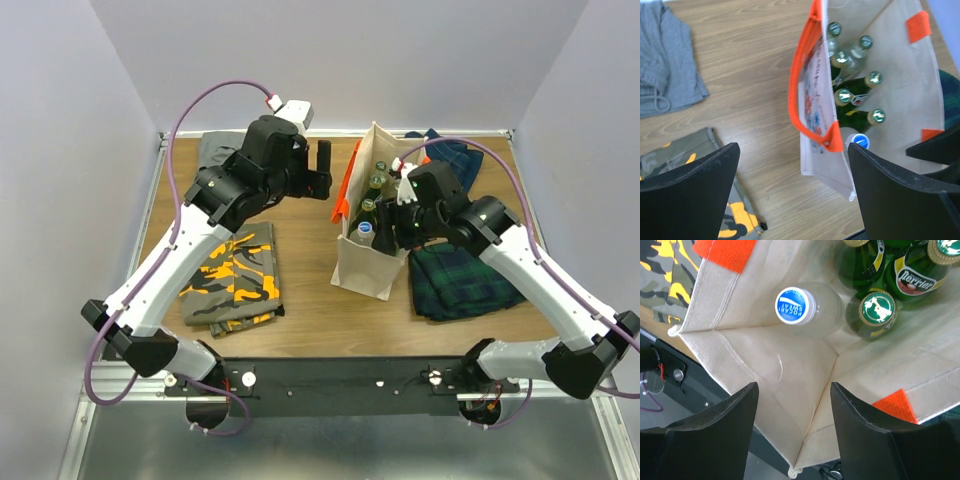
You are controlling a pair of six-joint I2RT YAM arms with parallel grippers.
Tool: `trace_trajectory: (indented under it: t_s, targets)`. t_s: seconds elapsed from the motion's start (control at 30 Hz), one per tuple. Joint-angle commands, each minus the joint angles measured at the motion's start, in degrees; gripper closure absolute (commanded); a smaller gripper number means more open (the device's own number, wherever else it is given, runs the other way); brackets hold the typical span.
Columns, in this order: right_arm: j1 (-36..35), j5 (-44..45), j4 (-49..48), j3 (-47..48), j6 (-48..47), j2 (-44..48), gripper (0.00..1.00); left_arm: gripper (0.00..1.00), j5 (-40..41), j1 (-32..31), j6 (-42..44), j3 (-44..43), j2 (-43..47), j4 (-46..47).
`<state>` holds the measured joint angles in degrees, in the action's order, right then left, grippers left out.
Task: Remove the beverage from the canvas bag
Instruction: Take out the drink from the canvas bag.
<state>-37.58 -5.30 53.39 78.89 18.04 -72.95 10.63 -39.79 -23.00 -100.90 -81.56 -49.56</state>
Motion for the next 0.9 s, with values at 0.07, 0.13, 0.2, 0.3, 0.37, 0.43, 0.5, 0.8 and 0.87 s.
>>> trace_trajectory:
  t_s: [0.07,0.13,0.2,0.3,0.37,0.43,0.5,0.8,0.87]
  targets:
    - [-1.7,0.6,3.5,-1.5,1.2,0.7,0.32,0.01,-5.1,-3.5,4.0,-9.4,-5.5,-4.0]
    - [-2.1,0.6,3.1,-2.2,1.6,1.6,0.31,0.01,-5.2,-4.6,4.5,-12.2,-7.0,-4.9]
    - [-2.3,0.4,2.8,-3.1,2.3,2.0,0.31,0.01,-5.0,-6.3,4.9,-13.5,-9.0,-5.8]
    - [-2.5,0.6,2.5,-4.4,2.8,2.7,0.31,0.01,-4.8,-7.6,4.9,-15.2,-11.2,-6.3]
    - [-2.7,0.8,2.2,-5.1,3.1,3.5,0.31,0.01,-4.9,-8.5,4.8,-15.8,-12.2,-6.3]
    - [-2.8,1.7,2.2,-5.2,3.7,4.0,0.31,0.01,-5.1,-9.2,4.7,-16.0,-12.7,-6.3]
    - [-2.8,2.7,1.8,-5.1,4.2,5.2,0.31,0.01,-5.7,-9.6,4.7,-16.0,-13.2,-6.4]
    - [-2.8,5.0,-0.4,-5.4,6.4,8.1,0.3,0.01,-10.1,-12.5,7.5,-15.2,-13.5,-4.2]
    - [-2.8,5.0,-0.4,-5.7,6.5,8.1,0.3,0.01,-12.9,-12.6,7.8,-13.2,-12.8,-2.3]
